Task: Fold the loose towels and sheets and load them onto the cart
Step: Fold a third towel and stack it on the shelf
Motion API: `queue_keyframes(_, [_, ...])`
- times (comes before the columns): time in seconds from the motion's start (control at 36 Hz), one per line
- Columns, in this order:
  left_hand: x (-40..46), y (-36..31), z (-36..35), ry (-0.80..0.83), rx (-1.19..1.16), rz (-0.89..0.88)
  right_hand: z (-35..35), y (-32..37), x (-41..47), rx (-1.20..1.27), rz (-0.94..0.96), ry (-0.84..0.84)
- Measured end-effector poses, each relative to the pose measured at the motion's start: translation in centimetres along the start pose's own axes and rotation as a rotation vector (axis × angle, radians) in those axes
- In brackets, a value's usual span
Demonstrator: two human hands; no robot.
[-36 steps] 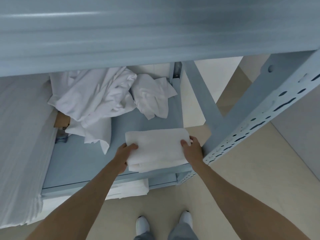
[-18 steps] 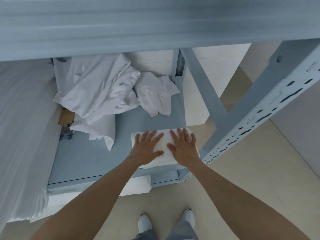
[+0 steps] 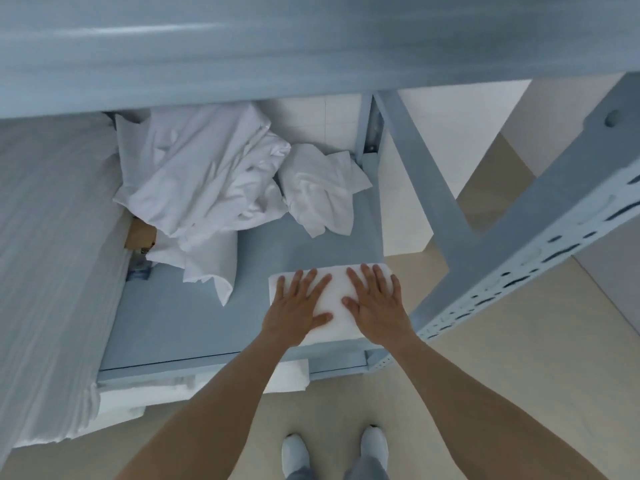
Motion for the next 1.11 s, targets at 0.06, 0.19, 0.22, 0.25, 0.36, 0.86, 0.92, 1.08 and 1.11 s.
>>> queue_keyframes(0.06, [0.2, 0.3, 0.3, -0.003, 0.017, 0.006, 0.1, 0.2, 0.3, -0.004, 0.004, -0.002])
queue_keyframes(0.19, [0.4, 0.2, 1.2, 0.058, -0.018, 0.003, 1.1, 0.7, 0.3, -0.009, 0.018, 0.041])
queue_keyframes(0.22, [0.3, 0.1, 1.5, 0.08, -0.053, 0.013, 1.4, 0.8, 0.4, -0.019, 0.022, 0.06])
queue_keyframes(0.25, [0.1, 0.0, 1.9, 0.095, -0.095, 0.029, 1.8, 0.9, 0.4, -0.026, 0.023, 0.077])
queue_keyframes(0.36, [-1.1, 0.1, 4.2, -0.02, -0.325, 0.161, 4.4, 1.8, 1.1, -0.008, 0.035, 0.056])
queue_keyframes(0.86, [-7.8, 6.2, 8.5, -0.309, -1.1, 0.635, 10.2, 8.9, 4.3, -0.058, 0.206, 0.096])
queue_keyframes(0.92, [-8.1, 7.3, 8.6, -0.307, -1.166, 0.654, 10.6, 9.7, 4.4, -0.076, 0.213, 0.108])
queue_keyframes(1.08, [-7.3, 8.8, 9.4, -0.325, -1.276, 0.64, 11.1, 10.7, 5.7, -0.05, 0.148, 0.175])
queue_keyframes(1.11, [-7.1, 8.8, 9.6, -0.327, -1.296, 0.632, 11.2, 10.7, 6.0, -0.032, 0.135, 0.183])
Point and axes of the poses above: each hand's wrist, its own x-axis towards the middle knuckle, its own z-axis out of the back of the hand, y = z × x, the point moved 5 cm from there along x, towards the middle knuckle, and after that the axes turned 1 degree about z, right-handed, at the moved point
